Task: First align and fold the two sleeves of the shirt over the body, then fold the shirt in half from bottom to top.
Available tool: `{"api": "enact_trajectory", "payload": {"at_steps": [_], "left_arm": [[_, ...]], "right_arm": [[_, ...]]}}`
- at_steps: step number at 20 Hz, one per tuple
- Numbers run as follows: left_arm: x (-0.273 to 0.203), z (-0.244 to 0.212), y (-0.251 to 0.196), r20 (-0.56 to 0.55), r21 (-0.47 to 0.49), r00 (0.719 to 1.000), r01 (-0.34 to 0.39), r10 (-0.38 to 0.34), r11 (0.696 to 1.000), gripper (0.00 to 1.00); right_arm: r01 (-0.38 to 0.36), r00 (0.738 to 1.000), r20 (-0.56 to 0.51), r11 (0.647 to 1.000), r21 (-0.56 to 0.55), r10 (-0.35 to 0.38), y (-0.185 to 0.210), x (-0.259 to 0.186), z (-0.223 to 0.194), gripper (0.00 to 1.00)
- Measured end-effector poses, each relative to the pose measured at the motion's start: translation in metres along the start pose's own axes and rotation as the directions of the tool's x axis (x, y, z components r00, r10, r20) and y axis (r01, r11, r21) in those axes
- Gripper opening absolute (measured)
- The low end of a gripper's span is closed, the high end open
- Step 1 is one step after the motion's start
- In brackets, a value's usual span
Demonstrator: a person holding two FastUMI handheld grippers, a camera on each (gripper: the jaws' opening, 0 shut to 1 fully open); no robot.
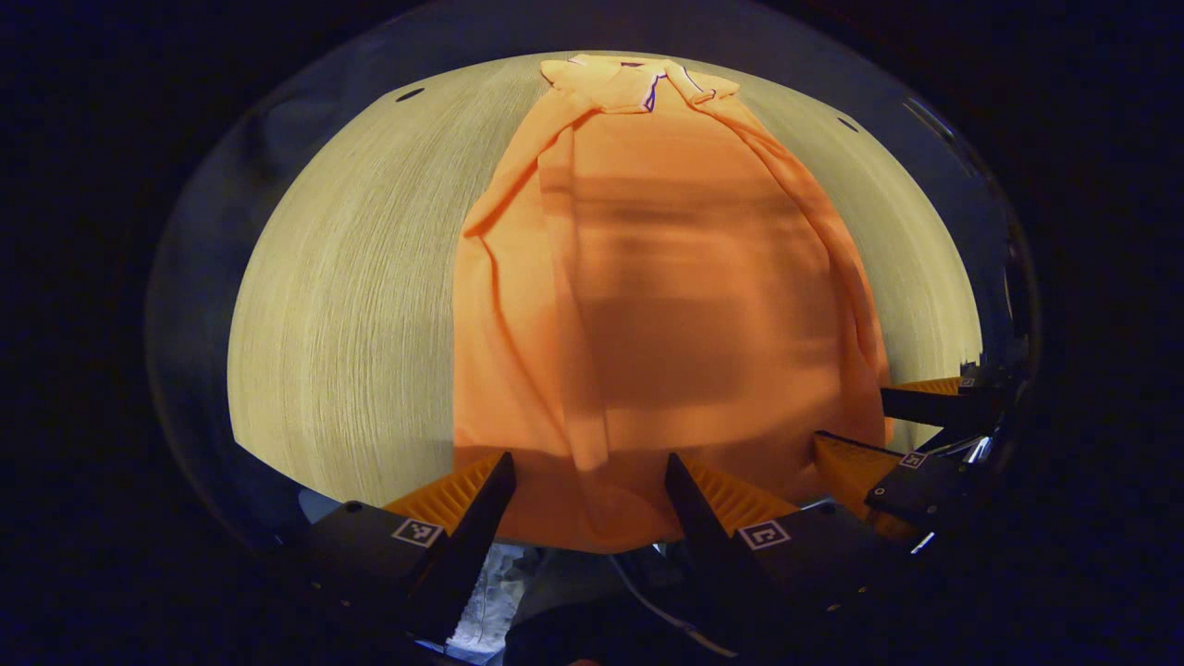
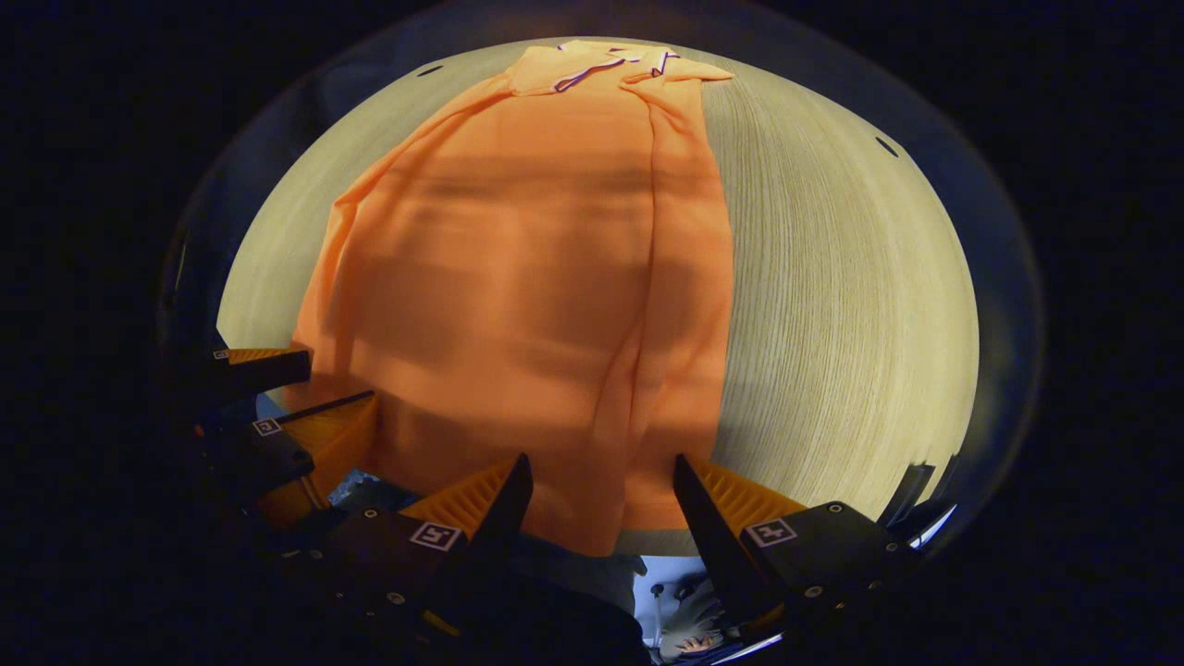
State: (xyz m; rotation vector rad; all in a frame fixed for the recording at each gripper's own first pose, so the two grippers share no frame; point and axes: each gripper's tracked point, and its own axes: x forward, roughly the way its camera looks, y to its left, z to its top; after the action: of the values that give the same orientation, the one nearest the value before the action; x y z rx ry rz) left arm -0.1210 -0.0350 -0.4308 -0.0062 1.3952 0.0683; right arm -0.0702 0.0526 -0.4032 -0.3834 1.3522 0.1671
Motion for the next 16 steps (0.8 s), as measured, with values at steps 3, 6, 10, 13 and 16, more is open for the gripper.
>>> {"api": "enact_trajectory", "payload": {"at_steps": [3, 6, 10, 13, 16], "left_arm": [[-0.003, 0.004, -0.005, 0.044, -0.009, 0.998, 0.047, -0.046, 0.999, 0.99], [0.002, 0.005, -0.021, 0.035, -0.061, 0.991, 0.128, -0.126, 0.99, 0.04], [0.0, 0.009, -0.027, 0.04, -0.034, 0.98, 0.195, -0.194, 0.98, 0.01], [-0.001, 0.007, -0.026, 0.059, -0.031, 0.972, 0.23, -0.228, 0.973, 0.01], [-0.009, 0.011, -0.021, 0.077, -0.109, 0.959, 0.279, -0.272, 0.954, 0.01]], "right_arm": [[0.006, 1.0, 0.006, 0.999, 0.047, -0.006, -0.013, 0.003, 0.0, 0.67], [0.001, 1.0, 0.019, 0.998, 0.067, -0.002, -0.02, 0.003, 0.004, 0.41], [-0.082, 0.995, 0.066, 0.991, 0.108, 0.075, -0.011, 0.002, 0.004, 0.06], [-0.129, 0.989, 0.084, 0.983, 0.127, 0.119, -0.003, 0.0, 0.003, 0.06], [-0.164, 0.981, 0.125, 0.978, 0.127, 0.148, 0.003, -0.009, 0.009, 0.06]]}}
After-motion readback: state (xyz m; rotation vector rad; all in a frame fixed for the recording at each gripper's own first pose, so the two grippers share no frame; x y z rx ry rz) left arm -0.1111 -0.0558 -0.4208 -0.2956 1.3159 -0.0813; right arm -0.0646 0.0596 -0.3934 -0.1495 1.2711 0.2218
